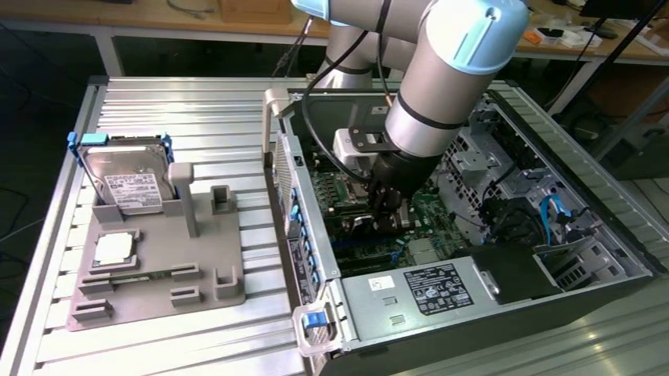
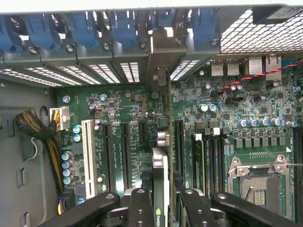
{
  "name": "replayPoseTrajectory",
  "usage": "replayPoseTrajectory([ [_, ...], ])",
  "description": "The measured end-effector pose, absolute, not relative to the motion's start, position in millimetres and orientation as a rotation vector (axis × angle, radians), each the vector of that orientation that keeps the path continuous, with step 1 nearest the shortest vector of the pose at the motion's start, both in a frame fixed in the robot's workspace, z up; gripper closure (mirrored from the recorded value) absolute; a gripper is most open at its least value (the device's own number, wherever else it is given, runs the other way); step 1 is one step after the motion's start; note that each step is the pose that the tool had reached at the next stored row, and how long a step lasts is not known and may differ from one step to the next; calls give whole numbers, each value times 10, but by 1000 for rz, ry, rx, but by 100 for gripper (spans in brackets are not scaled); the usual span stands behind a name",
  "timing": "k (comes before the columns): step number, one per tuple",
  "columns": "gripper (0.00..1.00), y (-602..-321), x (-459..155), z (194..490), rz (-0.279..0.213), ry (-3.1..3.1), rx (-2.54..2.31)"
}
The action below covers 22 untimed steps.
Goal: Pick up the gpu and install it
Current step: 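Insert the gpu into the slot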
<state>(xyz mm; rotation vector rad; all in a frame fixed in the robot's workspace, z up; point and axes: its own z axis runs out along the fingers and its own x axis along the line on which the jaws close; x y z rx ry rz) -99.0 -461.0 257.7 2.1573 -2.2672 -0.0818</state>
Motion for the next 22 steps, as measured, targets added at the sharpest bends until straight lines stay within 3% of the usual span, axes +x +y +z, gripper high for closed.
replayPoseTrajectory([
  [22,73,-4611,-873,2577,-87,-2263,2164],
])
